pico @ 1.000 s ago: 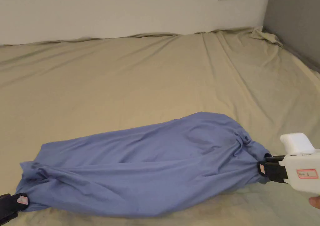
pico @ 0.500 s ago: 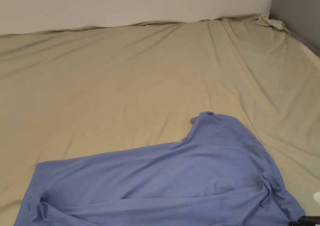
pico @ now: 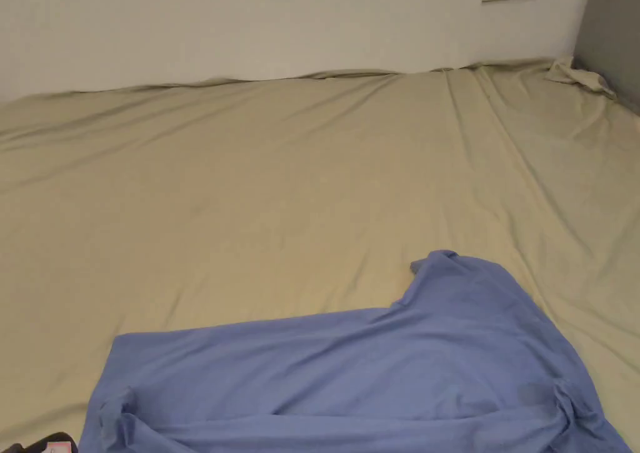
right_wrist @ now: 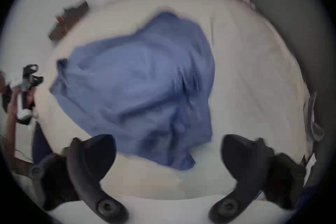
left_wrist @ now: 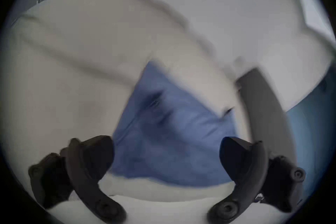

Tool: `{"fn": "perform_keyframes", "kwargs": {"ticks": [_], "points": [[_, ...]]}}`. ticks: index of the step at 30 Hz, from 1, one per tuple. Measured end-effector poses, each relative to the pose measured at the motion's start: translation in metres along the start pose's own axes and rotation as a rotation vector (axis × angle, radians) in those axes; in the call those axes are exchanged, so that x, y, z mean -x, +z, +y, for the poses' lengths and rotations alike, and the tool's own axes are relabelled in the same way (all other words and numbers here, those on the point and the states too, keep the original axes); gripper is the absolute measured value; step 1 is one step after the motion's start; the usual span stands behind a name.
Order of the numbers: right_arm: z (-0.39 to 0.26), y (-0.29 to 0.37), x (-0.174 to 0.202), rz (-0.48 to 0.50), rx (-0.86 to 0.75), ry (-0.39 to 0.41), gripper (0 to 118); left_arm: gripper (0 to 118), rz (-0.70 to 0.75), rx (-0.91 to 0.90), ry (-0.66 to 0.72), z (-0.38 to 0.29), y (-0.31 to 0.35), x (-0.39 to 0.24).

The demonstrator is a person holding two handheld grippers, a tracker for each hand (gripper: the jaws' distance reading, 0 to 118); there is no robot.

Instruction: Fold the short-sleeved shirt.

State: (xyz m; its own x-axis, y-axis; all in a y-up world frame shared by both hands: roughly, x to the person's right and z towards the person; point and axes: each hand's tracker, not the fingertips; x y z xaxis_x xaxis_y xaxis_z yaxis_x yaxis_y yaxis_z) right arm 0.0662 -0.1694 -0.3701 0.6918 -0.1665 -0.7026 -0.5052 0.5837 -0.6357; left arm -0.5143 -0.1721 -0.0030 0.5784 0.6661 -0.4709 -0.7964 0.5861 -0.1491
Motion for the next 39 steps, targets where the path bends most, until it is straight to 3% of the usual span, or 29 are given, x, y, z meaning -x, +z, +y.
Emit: {"fn": "perform_keyframes", "kwargs": {"ticks": [2,4,7,8,9,10,11,12,16,19,20,21,22,23,28,31,32,34,35,39], "points": [[0.018,0.024,0.010,0.021,-0.130,-0.037,118,118,0.076,-0.083,-0.067,0.012,0.009,-0.028],[0.040,0.053,0.034,0.017,-0.267,-0.022,118,118,0.099,-0.090,-0.136,0.011,0.008,-0.066],[0.053,0.045,0.052,-0.069,-0.376,-0.028,117,118,0.133,0.092,-0.243,0.005,-0.017,-0.093],[0.057,0.039,0.060,-0.113,-0.365,-0.021,106,117,0.162,0.137,-0.282,0.007,-0.034,-0.071],[0.059,0.032,0.069,-0.143,-0.357,-0.007,57,90,0.204,0.163,-0.329,0.004,-0.044,-0.074],[0.061,0.025,0.077,-0.161,-0.364,0.019,8,41,0.228,0.187,-0.377,0.000,-0.055,-0.080],[0.060,0.013,0.076,-0.174,-0.364,0.025,3,0,0.258,0.200,-0.429,-0.003,-0.065,-0.085],[0.061,0.002,0.080,-0.218,-0.346,0.014,3,0,0.299,0.196,-0.479,0.001,-0.074,-0.068],[0.062,-0.008,0.079,-0.174,-0.348,-0.016,3,0,0.297,0.189,-0.476,0.006,-0.113,-0.078],[0.065,-0.010,0.074,-0.170,-0.350,-0.018,3,0,0.394,0.146,-0.523,0.027,-0.154,-0.071],[0.066,-0.010,0.071,-0.170,-0.351,-0.024,3,12,0.437,0.167,-0.533,0.034,-0.169,-0.067],[0.067,-0.009,0.068,-0.170,-0.351,-0.026,3,75,0.449,0.225,-0.526,0.040,-0.191,-0.059],[0.067,-0.010,0.067,-0.174,-0.347,-0.023,3,112,0.447,0.312,-0.500,0.045,-0.210,-0.049],[0.067,-0.011,0.066,-0.182,-0.346,-0.024,3,113,0.422,0.283,-0.439,0.049,-0.220,-0.042],[0.061,-0.014,0.055,-0.202,-0.321,-0.040,3,111,0.631,0.354,-0.473,0.059,-0.273,0.004],[0.058,-0.017,0.049,-0.216,-0.299,-0.040,3,111,0.606,0.416,-0.488,0.052,-0.285,0.009],[0.058,-0.019,0.047,-0.223,-0.291,-0.042,3,103,0.573,0.404,-0.468,0.055,-0.279,0.005],[0.058,-0.025,0.039,-0.240,-0.270,-0.054,3,17,0.580,0.321,-0.490,0.060,-0.269,-0.013],[0.060,-0.030,0.035,-0.251,-0.254,-0.061,3,3,0.549,0.330,-0.506,0.062,-0.262,-0.019],[0.078,-0.061,0.003,-0.234,-0.201,-0.051,3,3,0.424,0.312,-0.575,0.062,-0.245,-0.053]]}}
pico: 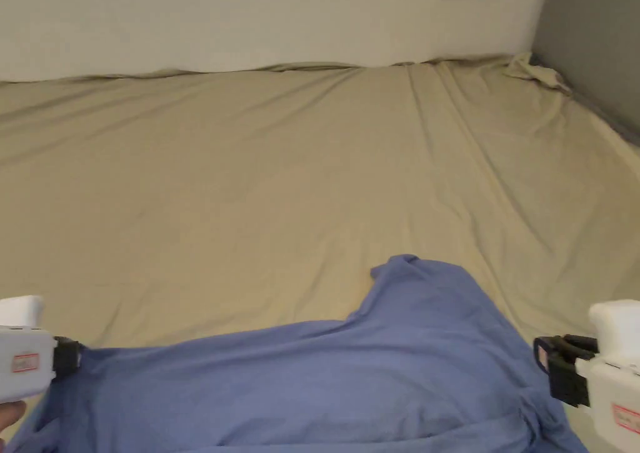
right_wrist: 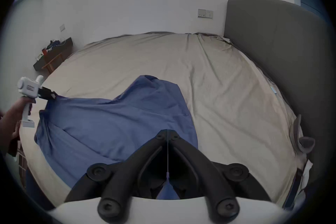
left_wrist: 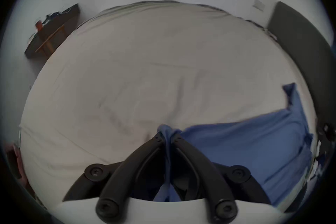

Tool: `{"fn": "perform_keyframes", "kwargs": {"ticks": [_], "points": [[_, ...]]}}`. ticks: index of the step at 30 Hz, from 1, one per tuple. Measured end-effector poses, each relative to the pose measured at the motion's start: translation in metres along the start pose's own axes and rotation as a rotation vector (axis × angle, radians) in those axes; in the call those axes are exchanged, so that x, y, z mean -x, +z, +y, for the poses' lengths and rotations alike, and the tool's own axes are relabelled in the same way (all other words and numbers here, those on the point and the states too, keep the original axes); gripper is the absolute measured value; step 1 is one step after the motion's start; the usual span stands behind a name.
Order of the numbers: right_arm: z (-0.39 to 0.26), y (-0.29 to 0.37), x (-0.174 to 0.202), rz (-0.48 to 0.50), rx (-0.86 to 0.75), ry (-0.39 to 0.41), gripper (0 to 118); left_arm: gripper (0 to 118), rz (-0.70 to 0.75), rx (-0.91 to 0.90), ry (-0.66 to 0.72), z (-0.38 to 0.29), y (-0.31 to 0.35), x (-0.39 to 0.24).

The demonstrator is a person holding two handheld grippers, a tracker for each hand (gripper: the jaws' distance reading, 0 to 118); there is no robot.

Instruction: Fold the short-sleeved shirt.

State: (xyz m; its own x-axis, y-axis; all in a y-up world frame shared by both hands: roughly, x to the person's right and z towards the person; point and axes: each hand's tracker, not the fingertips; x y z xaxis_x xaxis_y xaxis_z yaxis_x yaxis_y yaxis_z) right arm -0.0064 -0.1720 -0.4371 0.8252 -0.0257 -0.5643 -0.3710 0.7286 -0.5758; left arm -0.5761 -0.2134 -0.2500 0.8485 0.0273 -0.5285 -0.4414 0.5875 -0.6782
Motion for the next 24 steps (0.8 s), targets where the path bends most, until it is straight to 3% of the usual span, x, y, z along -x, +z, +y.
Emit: {"fn": "perform_keyframes", "kwargs": {"ticks": [1,2,3,4,7,11,14,16,18,19,20,21,23,24], "points": [[0.005,-0.015,-0.008,0.042,0.034,-0.008,4,3,-0.049,-0.007,0.033,-0.002,0.018,-0.009],[0.011,-0.032,-0.017,0.104,0.075,-0.011,21,3,-0.081,-0.022,0.052,0.000,0.027,-0.011],[0.017,-0.047,-0.023,0.153,0.121,-0.025,85,3,-0.108,-0.039,0.062,0.002,0.034,-0.013],[0.020,-0.068,-0.035,0.161,0.146,-0.028,118,3,-0.116,-0.056,0.062,0.004,0.044,-0.014],[0.029,-0.105,-0.046,0.149,0.143,0.001,116,3,-0.105,-0.060,0.052,0.008,0.059,-0.018],[0.028,-0.152,-0.050,0.104,0.312,-0.031,117,3,-0.079,-0.052,0.010,0.009,0.065,-0.017],[0.045,-0.172,-0.046,0.006,0.351,-0.028,110,3,-0.078,-0.044,0.012,0.009,0.061,-0.011],[0.046,-0.181,-0.040,-0.040,0.392,0.011,67,3,-0.078,-0.038,0.024,0.007,0.061,-0.009],[0.055,-0.175,-0.038,-0.028,0.392,0.026,60,3,-0.076,-0.034,0.029,0.005,0.062,-0.007],[0.058,-0.172,-0.038,-0.009,0.394,0.027,42,3,-0.077,-0.035,0.033,0.004,0.063,-0.005],[0.059,-0.167,-0.036,-0.010,0.392,0.040,16,3,-0.079,-0.035,0.037,0.004,0.064,-0.004],[0.061,-0.160,-0.034,-0.057,0.346,0.096,7,3,-0.081,-0.034,0.040,0.004,0.064,-0.002],[0.063,-0.148,-0.034,-0.004,0.338,0.130,7,3,-0.083,-0.042,0.050,0.004,0.068,0.000],[0.066,-0.138,-0.030,-0.026,0.313,0.149,7,3,-0.096,-0.049,0.067,0.005,0.070,0.003]]}}
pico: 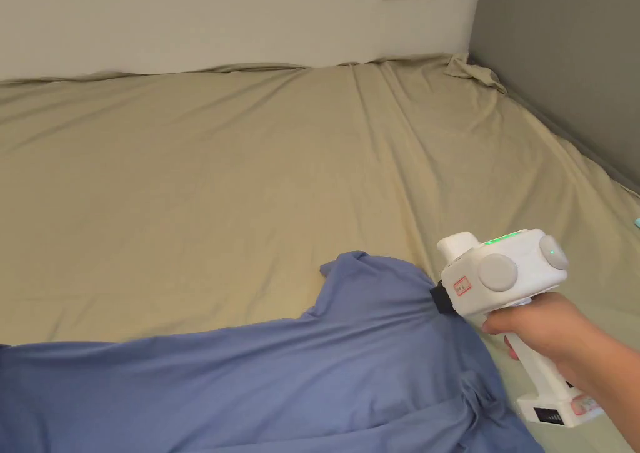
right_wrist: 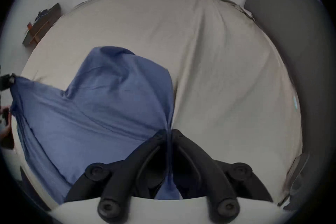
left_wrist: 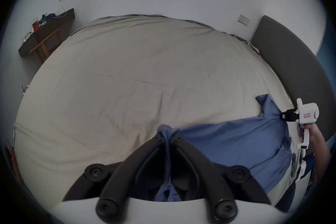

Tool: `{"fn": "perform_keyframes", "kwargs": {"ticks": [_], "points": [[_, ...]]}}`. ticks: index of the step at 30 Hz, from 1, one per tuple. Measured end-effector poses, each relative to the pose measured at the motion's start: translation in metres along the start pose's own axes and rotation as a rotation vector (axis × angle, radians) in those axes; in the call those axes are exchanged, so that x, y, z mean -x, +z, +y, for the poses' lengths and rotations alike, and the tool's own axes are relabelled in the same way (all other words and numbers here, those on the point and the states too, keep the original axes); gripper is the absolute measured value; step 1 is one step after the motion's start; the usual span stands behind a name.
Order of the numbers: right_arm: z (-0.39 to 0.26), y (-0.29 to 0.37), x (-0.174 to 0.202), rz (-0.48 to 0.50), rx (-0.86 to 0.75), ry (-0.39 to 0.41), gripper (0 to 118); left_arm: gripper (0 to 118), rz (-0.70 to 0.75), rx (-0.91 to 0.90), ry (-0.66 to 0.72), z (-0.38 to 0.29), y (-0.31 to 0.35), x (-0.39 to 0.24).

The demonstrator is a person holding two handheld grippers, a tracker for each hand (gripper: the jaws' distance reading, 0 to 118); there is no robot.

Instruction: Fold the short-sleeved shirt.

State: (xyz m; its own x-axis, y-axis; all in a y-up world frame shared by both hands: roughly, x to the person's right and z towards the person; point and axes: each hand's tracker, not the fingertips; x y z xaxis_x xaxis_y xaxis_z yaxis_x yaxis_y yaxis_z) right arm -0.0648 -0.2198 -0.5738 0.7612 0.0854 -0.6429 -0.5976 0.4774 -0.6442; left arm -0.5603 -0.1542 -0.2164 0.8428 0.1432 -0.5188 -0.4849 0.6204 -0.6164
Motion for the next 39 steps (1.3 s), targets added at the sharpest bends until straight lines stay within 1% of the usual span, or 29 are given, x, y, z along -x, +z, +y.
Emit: {"fn": "perform_keyframes", "kwargs": {"ticks": [1,2,3,4,5,6,7,8,11,13,15,17,19,21,24,28,32,33,35,39], "points": [[-0.001,0.010,-0.001,0.013,-0.017,-0.003,6,3,-0.026,-0.008,0.028,0.001,0.002,0.003],[-0.001,0.019,-0.003,0.047,-0.043,-0.016,6,3,-0.043,-0.015,0.045,0.002,0.006,0.005],[-0.002,0.029,-0.007,0.128,-0.064,-0.036,6,3,-0.054,-0.020,0.053,0.003,0.011,0.007],[-0.004,0.040,-0.007,0.125,-0.091,-0.031,6,3,-0.056,-0.024,0.051,0.003,0.017,0.007],[-0.005,0.048,-0.005,0.110,-0.104,0.012,6,3,-0.057,-0.027,0.047,0.002,0.021,0.006],[-0.006,0.056,-0.001,0.080,-0.110,0.073,6,3,-0.059,-0.028,0.039,0.003,0.024,0.006],[-0.008,0.064,0.003,0.053,-0.117,0.110,6,3,-0.053,-0.026,0.026,0.003,0.028,0.006],[-0.010,0.072,0.005,0.053,-0.127,0.120,6,3,-0.051,-0.028,0.021,0.003,0.031,0.006],[-0.018,0.103,0.007,0.099,-0.186,0.089,6,3,-0.079,-0.047,0.035,0.002,0.046,0.011],[-0.030,0.129,0.011,0.104,-0.230,0.105,6,3,-0.107,-0.057,0.057,-0.003,0.058,0.017],[-0.046,0.153,0.013,0.127,-0.241,0.105,6,3,-0.108,-0.061,0.059,-0.011,0.072,0.022],[-0.066,0.174,0.022,0.141,-0.246,0.124,6,3,-0.137,-0.056,0.049,-0.022,0.085,0.031],[-0.087,0.184,0.027,0.148,-0.210,0.153,6,3,-0.149,-0.043,0.045,-0.035,0.096,0.041],[-0.107,0.185,0.028,0.159,-0.164,0.148,6,3,-0.147,-0.023,0.036,-0.050,0.102,0.050],[-0.136,0.180,0.033,0.160,-0.091,0.161,6,3,-0.174,0.009,0.028,-0.072,0.105,0.061],[-0.166,0.170,0.038,0.187,-0.017,0.088,6,3,-0.195,0.075,0.034,-0.104,0.097,0.068],[-0.185,0.154,0.049,0.169,0.037,0.095,6,3,-0.171,0.170,0.000,-0.134,0.079,0.075],[-0.189,0.149,0.053,0.157,0.057,0.109,6,3,-0.157,0.190,-0.001,-0.140,0.072,0.079],[-0.194,0.137,0.056,0.138,0.102,0.116,6,3,-0.139,0.219,0.018,-0.147,0.061,0.084],[-0.205,0.117,0.054,0.128,0.149,0.081,6,3,-0.121,0.246,0.082,-0.158,0.046,0.097]]}}
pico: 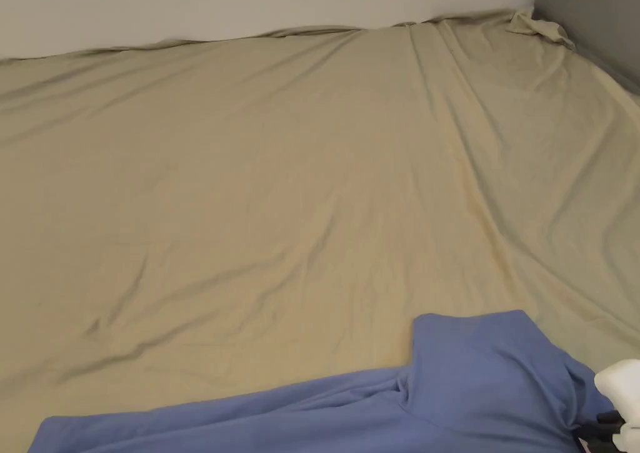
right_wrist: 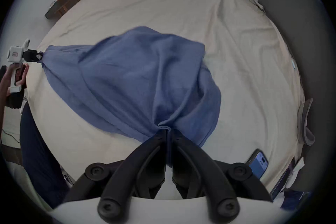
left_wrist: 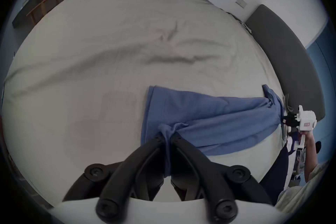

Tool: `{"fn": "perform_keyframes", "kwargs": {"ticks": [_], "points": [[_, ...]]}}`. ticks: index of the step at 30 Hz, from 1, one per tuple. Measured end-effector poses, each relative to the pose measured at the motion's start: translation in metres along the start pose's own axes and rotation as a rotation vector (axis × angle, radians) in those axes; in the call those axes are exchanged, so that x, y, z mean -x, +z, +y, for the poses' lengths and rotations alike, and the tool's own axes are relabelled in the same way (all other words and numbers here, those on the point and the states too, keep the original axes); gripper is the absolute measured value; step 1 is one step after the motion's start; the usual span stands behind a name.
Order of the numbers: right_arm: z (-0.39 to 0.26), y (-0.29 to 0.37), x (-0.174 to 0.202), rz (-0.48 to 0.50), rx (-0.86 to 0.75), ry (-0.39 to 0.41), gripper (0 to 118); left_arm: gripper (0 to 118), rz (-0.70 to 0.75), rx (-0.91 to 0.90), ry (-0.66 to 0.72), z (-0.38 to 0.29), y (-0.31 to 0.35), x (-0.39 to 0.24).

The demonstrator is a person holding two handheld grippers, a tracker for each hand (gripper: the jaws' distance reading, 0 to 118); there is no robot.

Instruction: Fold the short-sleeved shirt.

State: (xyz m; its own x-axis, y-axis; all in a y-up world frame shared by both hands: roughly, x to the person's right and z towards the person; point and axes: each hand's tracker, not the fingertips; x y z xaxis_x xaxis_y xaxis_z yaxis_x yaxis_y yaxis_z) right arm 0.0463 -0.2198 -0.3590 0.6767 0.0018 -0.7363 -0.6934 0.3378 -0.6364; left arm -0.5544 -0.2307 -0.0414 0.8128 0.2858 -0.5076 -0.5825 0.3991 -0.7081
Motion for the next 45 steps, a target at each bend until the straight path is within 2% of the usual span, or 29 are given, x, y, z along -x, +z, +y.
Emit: {"fn": "perform_keyframes", "kwargs": {"ticks": [6,11,12,13,14,15,16,18,20,22,23,24,25,26,27,28,29,32,33,36,37,38,39,40,42,45], "points": [[-0.010,-0.027,-0.003,-0.011,0.025,-0.002,6,3,0.032,0.022,0.014,0.000,-0.020,-0.002],[-0.007,-0.023,0.000,-0.030,0.030,0.042,7,4,0.102,0.015,-0.060,0.001,-0.015,-0.019],[-0.005,-0.017,0.001,-0.029,0.027,0.072,16,17,0.122,0.012,-0.074,0.002,-0.008,-0.025],[-0.003,-0.005,0.003,-0.037,-0.008,0.131,34,56,0.166,-0.009,-0.102,0.005,0.005,-0.034],[0.000,0.009,0.003,-0.045,-0.044,0.144,71,106,0.177,-0.030,-0.121,0.005,0.017,-0.040],[0.004,0.026,0.004,-0.051,-0.084,0.149,117,118,0.160,-0.104,-0.143,0.002,0.039,-0.049],[0.007,0.047,0.005,-0.060,-0.159,0.135,118,117,0.115,-0.256,-0.162,-0.004,0.056,-0.056],[0.011,0.075,0.004,-0.052,-0.348,0.104,118,118,0.123,-0.368,-0.151,-0.011,0.075,-0.056],[0.022,0.099,0.020,-0.049,-0.456,0.048,118,118,0.119,-0.387,-0.143,-0.021,0.077,-0.061],[0.035,0.121,0.049,-0.011,-0.518,-0.008,118,118,0.104,-0.305,-0.121,-0.010,0.072,-0.077],[0.038,0.123,0.055,0.018,-0.516,-0.035,115,118,0.094,-0.247,-0.111,-0.012,0.065,-0.078],[0.037,0.115,0.053,0.057,-0.495,-0.057,88,114,0.096,-0.176,-0.071,-0.016,0.055,-0.078],[0.033,0.104,0.049,0.072,-0.511,-0.072,34,89,0.075,-0.150,-0.040,-0.019,0.046,-0.070],[0.033,0.100,0.053,0.072,-0.513,-0.075,3,34,0.028,-0.137,-0.048,-0.019,0.038,-0.061],[0.033,0.093,0.060,0.049,-0.499,-0.076,3,0,0.010,-0.134,-0.053,-0.022,0.032,-0.060],[0.029,0.088,0.064,0.044,-0.497,-0.082,3,0,0.037,-0.138,-0.057,-0.024,0.027,-0.060],[0.026,0.079,0.062,0.084,-0.463,-0.063,3,0,0.036,-0.123,-0.074,-0.029,0.026,-0.065],[0.020,0.075,0.069,0.131,-0.478,-0.055,3,0,-0.146,-0.122,-0.049,-0.029,0.025,-0.067],[0.027,0.080,0.066,0.190,-0.467,-0.051,3,0,-0.243,-0.136,-0.019,-0.025,0.025,-0.059],[0.031,0.082,0.060,0.257,-0.483,-0.035,3,3,-0.476,-0.210,0.022,0.001,0.032,-0.009],[0.029,0.089,0.063,0.251,-0.498,-0.014,3,41,-0.519,-0.247,0.025,0.005,0.035,0.003],[0.028,0.091,0.062,0.254,-0.507,0.001,3,104,-0.583,-0.224,0.027,0.009,0.033,0.013],[0.028,0.092,0.060,0.265,-0.511,0.018,3,118,-0.619,-0.246,0.045,0.013,0.039,0.035],[0.026,0.094,0.059,0.281,-0.519,0.028,3,118,-0.653,-0.159,0.058,0.025,0.039,0.047],[0.024,0.096,0.055,0.364,-0.526,0.035,3,118,-0.643,-0.074,0.068,0.026,0.033,0.025],[0.026,0.098,0.051,0.488,-0.563,-0.021,3,118,-0.539,0.019,0.052,0.034,0.013,0.030]]}}
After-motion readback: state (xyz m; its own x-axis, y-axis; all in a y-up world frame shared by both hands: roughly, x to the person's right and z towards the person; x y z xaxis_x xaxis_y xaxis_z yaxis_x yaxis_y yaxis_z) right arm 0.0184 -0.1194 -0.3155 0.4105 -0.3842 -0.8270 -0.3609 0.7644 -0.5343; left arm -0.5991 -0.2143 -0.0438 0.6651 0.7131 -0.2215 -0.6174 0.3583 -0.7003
